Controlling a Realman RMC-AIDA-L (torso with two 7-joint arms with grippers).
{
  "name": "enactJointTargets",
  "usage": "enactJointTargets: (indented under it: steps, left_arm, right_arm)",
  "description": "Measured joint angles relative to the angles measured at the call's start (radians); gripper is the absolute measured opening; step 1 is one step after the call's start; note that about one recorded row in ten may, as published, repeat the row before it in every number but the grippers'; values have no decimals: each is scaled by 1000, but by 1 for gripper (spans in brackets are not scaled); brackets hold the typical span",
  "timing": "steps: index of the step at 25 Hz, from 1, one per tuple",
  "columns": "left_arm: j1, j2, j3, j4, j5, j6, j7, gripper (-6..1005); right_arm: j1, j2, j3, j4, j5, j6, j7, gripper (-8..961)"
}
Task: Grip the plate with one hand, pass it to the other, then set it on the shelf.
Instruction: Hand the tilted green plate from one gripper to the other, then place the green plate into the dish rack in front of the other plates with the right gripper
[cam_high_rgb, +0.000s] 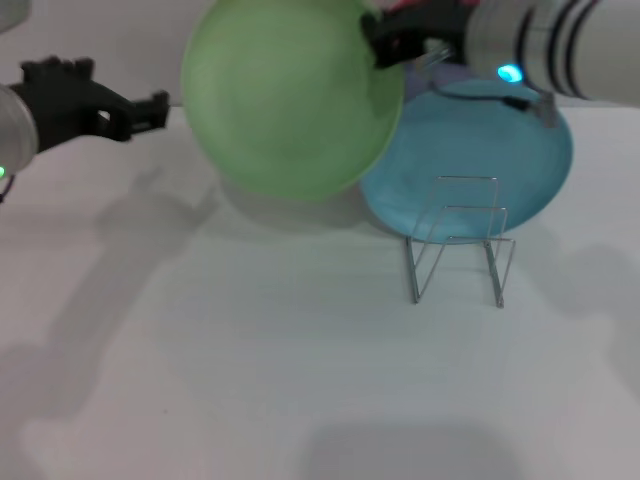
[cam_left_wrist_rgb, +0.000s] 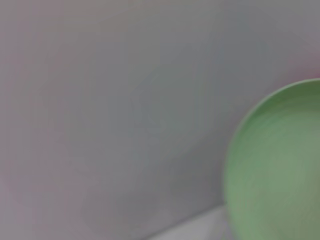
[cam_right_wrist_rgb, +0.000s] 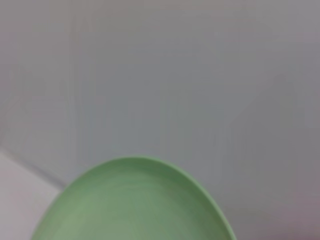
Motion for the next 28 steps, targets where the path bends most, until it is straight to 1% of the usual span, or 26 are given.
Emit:
enactJointTargets:
  steps: [1,2,3,4,5,6,7,8,9,10,11,12,13,14,15,16,17,18,19,20,21,22,24,25,26,28]
  left_arm:
    - [11,0,2,0,4,25,1,862]
    - [39,0,11,0,9,102,2,862]
    - [72,0,27,-1,10,192,2,862]
    - [128,1,66,-12,10,356,5,862]
    - [128,1,66,-12,10,356,5,862]
    - [164,1,96,-29,10,487,13,862]
    - [192,2,120,-50,11,588,21,862]
    - [223,2,151,-88,11,738,36,862]
    - [257,2,194,-163,10,966,52,862]
    - [257,2,194,-163,10,966,52,862]
    - [267,2,214,-220,9,1091,54,862]
    - [273,2,226,-263,6,1177,52,862]
    - [271,1,233,-319,3,1259,37,862]
    - [262,1,235,-391,0,1338,-9,862]
    - [262,1,235,-391,0,1338,-9,862]
    - [251,2,234,-440,0,1380,-47,862]
    - [244,2,234,-476,-1,1405,-75,862]
    - [231,2,232,-528,-1,1445,-104,862]
    - [205,2,230,-628,0,1527,-158,862]
    - [205,2,230,-628,0,1527,-158,862]
    - [176,2,228,-713,-1,1582,-209,862]
    - [176,2,228,-713,-1,1582,-209,862]
    - [146,2,227,-782,-1,1593,-252,862]
    - [146,2,227,-782,-1,1593,-252,862]
    - [136,1,225,-812,-1,1593,-258,862]
    - [132,0,224,-827,-1,1593,-258,862]
  right_arm:
    - [-43,0,-3,45,0,-27,0,40]
    - [-83,0,-6,88,1,-55,0,40]
    - [-113,0,-10,119,3,-78,-1,40]
    - [-185,-2,-27,183,19,-135,-13,40]
    - [-185,-2,-27,183,19,-135,-13,40]
    - [-262,-2,-50,243,73,-202,-69,40]
    - [-262,-2,-50,243,73,-202,-69,39]
    - [-288,-2,-58,261,105,-225,-102,39]
    - [-341,-2,-74,292,190,-272,-189,39]
    - [-341,-2,-74,292,190,-272,-189,39]
    - [-384,-2,-92,306,279,-317,-281,39]
    - [-384,-2,-92,306,279,-317,-281,39]
    - [-407,-1,-102,311,336,-340,-346,39]
    - [-450,0,-116,316,476,-375,-480,39]
    - [-450,0,-116,316,476,-375,-480,39]
    - [-482,0,-121,312,643,-396,-625,39]
    - [-482,0,-121,312,643,-396,-625,39]
    - [-497,1,-121,305,744,-404,-702,39]
    - [-515,2,-122,282,948,-407,-869,39]
    - [-515,2,-122,282,948,-407,-869,38]
    - [-518,2,-122,267,1064,-402,-973,38]
    - [-521,2,-123,257,1152,-396,-1071,38]
    - [-527,3,-142,247,1304,-380,-1279,38]
    - [-527,3,-142,247,1304,-380,-1279,38]
    - [-527,3,-150,245,1324,-368,-1333,38]
    - [-529,4,-155,221,1369,-324,-1455,38]
